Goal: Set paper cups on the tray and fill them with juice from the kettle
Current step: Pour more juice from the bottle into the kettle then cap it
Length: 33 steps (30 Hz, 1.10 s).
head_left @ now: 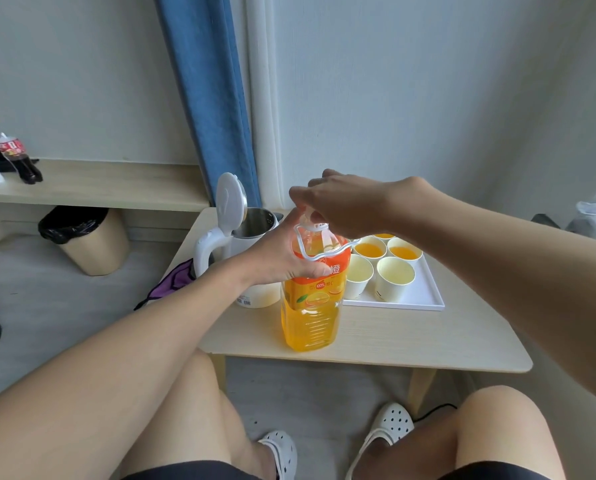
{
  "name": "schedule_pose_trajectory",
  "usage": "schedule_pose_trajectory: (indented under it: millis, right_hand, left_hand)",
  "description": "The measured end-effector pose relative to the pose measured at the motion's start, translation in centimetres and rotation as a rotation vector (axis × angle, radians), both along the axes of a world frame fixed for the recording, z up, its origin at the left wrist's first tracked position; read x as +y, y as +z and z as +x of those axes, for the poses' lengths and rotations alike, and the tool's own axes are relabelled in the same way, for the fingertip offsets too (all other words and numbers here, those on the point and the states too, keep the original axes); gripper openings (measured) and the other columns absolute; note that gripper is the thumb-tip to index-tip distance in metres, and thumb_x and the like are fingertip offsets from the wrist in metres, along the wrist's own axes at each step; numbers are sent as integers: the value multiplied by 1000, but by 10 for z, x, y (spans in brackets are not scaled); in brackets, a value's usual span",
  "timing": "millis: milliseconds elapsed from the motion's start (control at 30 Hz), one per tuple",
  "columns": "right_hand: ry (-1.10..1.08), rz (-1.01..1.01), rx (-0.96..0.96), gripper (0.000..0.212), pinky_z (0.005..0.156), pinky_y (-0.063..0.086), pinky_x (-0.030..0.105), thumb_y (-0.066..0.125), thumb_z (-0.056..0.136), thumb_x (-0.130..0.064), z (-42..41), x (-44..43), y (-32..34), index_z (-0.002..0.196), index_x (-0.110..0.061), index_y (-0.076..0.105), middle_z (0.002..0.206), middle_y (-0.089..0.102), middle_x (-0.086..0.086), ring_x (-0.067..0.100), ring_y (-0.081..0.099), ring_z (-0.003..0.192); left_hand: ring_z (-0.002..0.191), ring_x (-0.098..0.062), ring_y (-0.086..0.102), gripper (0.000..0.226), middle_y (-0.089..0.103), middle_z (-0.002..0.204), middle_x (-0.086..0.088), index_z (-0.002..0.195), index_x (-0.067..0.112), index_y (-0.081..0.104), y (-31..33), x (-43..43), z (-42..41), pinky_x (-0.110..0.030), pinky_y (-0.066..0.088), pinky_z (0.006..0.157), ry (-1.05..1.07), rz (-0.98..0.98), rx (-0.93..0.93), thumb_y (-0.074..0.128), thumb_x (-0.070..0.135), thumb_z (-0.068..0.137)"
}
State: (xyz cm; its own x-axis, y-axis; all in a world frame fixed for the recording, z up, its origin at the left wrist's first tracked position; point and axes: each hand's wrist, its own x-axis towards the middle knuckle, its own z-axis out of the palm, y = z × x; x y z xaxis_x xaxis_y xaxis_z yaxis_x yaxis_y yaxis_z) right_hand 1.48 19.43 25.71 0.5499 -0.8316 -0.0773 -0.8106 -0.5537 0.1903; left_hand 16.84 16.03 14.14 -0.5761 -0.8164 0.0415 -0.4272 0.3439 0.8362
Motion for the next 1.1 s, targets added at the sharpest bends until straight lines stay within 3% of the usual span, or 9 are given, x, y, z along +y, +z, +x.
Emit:
schedule_pose_trajectory:
  millis: [100,200,333,433,533,633,800,933,1100]
  right_hand:
    - [-73,-10,-58,24,60,47,33,43,105,-32,3,3,1,113,-11,52,92,59,2,21,57,77]
    - [-123,-70,-50,31,46,30,27,43,104,-37,4,1,2,100,-8,54,71,48,0,15,49,58]
    - [-57,6,-96,12,57,41,31,51,101,-16,4,0,1,110,-8,51,89,61,3,23,57,78]
    - [-25,6,-72,15,65,41,32,54,97,-5,2,-1,1,111,-11,51,97,61,1,22,54,89]
    - [-75,40,-78,19,65,48,34,52,102,-24,3,-2,5,117,-13,54,101,64,5,25,60,88]
    - [-133,-15,-29,36,51,40,27,46,103,-40,3,-2,6,112,-7,58,93,64,8,20,57,67]
    - [-96,25,-95,12,59,41,31,53,100,-13,2,-1,3,111,-9,51,101,63,10,25,56,82]
    - [-53,65,-127,39,65,44,32,55,91,5,1,-3,1,124,-16,51,113,56,6,24,54,95]
    - [-120,45,-117,47,77,53,38,52,100,-40,1,1,3,141,-21,39,114,48,2,26,59,90]
  left_hand:
    - [130,-15,59,92,56,138,15,140,55,28,-2,0,0,-39,57,103,16,29,18,91,32,78]
    - [129,-16,60,91,56,136,14,141,46,33,-2,-1,-1,-41,58,103,24,34,21,93,35,73]
    - [127,-14,59,89,54,130,22,139,48,29,-2,-1,0,-34,58,99,8,22,19,92,27,78]
    - [127,-13,58,93,51,133,21,135,58,23,-1,-1,0,-29,56,97,2,18,18,90,26,80]
    - [129,-14,59,92,53,137,18,134,61,27,-2,-1,0,-36,58,101,3,37,36,92,28,77]
    - [130,-14,58,89,54,137,17,140,47,33,-4,-2,1,-38,58,102,8,45,44,93,26,77]
    - [128,-13,60,92,55,135,19,143,46,29,-3,-2,0,-35,58,101,-4,36,34,91,26,79]
    - [131,-13,58,99,54,143,17,142,62,21,-1,-1,-1,-34,57,103,-25,33,23,90,31,80]
    - [127,-14,59,85,57,134,15,138,44,34,-4,-2,0,-37,58,101,2,48,41,91,25,79]
